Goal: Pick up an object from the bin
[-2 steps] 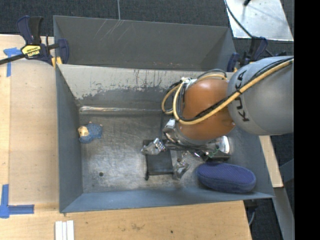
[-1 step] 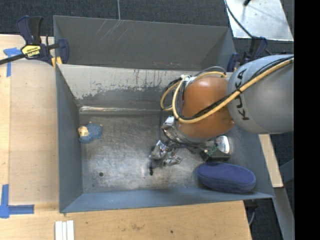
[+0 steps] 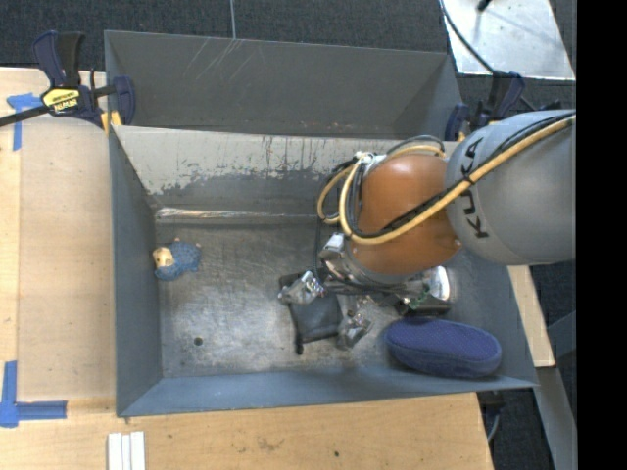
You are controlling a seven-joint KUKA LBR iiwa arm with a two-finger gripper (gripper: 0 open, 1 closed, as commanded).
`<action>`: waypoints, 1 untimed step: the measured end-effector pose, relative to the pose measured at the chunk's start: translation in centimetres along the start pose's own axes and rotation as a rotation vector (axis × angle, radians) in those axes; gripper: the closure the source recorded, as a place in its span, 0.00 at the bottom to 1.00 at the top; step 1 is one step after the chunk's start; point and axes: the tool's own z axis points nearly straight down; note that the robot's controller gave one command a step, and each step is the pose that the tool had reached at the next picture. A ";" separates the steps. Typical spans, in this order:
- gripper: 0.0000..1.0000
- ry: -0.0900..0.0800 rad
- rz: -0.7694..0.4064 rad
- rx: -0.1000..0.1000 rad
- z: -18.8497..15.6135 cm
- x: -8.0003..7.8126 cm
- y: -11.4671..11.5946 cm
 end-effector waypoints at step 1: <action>1.00 -0.015 0.000 0.006 -0.3 -0.5 -0.1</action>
Offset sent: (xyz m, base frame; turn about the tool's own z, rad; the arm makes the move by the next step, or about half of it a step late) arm 0.0000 0.0000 0.0000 0.0000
